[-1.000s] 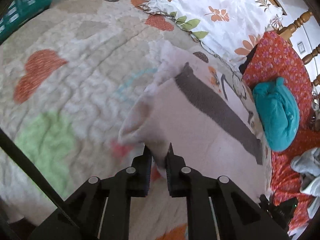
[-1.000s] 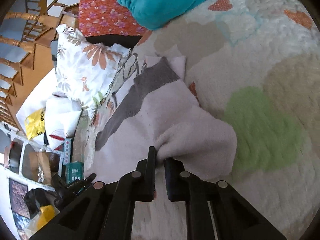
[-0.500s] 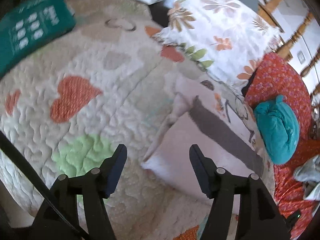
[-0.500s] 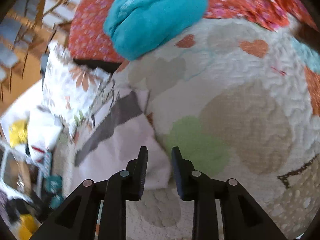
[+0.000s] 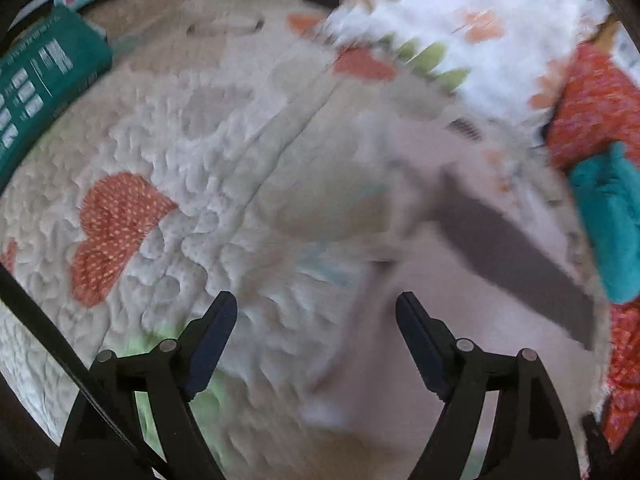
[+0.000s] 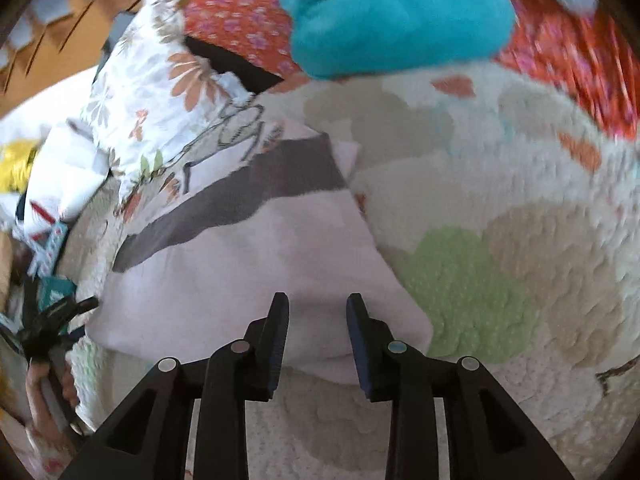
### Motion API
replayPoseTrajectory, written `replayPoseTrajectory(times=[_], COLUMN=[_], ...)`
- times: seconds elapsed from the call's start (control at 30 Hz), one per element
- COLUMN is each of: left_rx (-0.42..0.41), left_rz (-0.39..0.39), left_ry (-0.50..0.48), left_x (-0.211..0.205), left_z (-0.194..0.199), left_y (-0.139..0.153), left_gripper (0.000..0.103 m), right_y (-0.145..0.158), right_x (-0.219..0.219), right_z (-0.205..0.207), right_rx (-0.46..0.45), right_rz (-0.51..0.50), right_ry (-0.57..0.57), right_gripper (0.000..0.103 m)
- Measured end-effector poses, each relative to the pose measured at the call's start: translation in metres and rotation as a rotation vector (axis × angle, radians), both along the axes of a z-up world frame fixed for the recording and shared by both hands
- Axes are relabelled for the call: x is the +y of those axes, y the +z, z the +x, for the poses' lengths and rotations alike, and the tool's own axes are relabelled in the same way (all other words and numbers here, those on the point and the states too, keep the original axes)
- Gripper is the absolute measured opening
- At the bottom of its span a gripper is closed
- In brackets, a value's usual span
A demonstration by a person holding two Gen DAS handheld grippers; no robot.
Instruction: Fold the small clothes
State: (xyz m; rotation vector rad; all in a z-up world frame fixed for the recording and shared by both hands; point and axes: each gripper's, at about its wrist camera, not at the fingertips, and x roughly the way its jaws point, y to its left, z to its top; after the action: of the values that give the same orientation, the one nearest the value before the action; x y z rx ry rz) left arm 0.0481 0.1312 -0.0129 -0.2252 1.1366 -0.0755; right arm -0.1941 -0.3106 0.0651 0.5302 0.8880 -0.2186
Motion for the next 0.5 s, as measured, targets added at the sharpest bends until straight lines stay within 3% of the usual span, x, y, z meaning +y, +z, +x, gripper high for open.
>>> replayPoseTrajectory(times=[0.1,0.27,0.37,0.5], left_rx=[-0.027,-0.134,-0.201,-0.229], left_rz=[0.078,-0.03,-0.089,-0.129], left_ry=[0.017,0.088,0.139,0.221], left_x=[0.001,0.034,0.066,0.102], left_z=[0.011,0.008,-0.001,-0.006], left_y=[0.009,0.06,0.087,0.097], left_gripper=[0.08,0.08,0.081,0.081], right_y=[0.016,0.027,0.027,0.018], right_x=[0.021,0.068,0.12,0.187], right_z=[0.011,0.052,0.092,0.141], right_rx=[0.003,0.002,0.021,0.048], right_rz=[-0.044,-0.011,-0.029,-0.039], right_ry=[0.049,0.165,0.303,0.453], right_gripper=[0.035,0.038,0.039,0.051])
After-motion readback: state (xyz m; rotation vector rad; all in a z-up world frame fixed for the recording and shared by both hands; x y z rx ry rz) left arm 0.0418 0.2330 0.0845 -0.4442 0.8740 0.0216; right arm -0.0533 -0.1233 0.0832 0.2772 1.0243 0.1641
